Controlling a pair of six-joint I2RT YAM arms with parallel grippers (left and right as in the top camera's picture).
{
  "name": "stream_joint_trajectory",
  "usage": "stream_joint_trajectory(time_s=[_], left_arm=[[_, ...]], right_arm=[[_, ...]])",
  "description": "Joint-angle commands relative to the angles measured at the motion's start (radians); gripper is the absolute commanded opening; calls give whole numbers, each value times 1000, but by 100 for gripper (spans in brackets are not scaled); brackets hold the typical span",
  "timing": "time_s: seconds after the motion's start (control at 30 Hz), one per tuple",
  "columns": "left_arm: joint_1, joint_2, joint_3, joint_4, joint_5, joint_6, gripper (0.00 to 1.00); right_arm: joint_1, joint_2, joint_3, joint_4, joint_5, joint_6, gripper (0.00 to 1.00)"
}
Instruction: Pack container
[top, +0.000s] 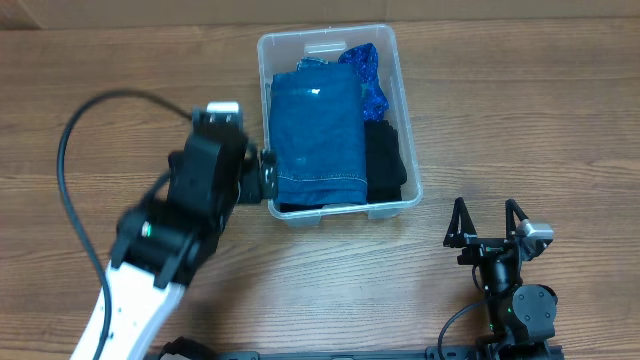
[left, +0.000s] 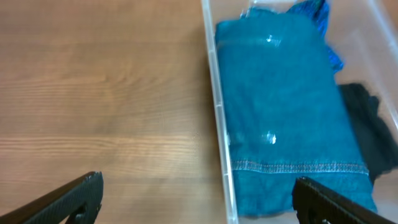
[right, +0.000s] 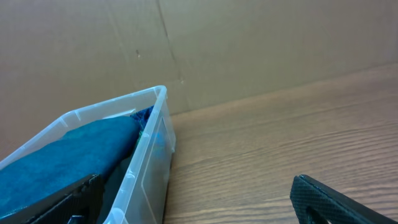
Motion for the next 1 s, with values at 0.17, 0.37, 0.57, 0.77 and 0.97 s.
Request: stream_joint_trajectory(time_s=[0.17,0.37,0.57,0.77,0.97], left_arm=[[89,-383,-630,559,80,-40,100],[169,-617,-955,813,170,-40,100],[232,-779,-1083,819,201,-40,100],[294,-907,-1152,808,224,30,100],[330,-979,-1161,769,246,224,100]], right_arm=[[-4,-8,-10,4,-3,-3,100],[-4,-8,-10,5,-3,-3,100],[-4,-8,-10,5,-3,-4,100],[-4,-8,-10,5,-3,-4,100],[-4,-8,-10,4,-3,-4,100]])
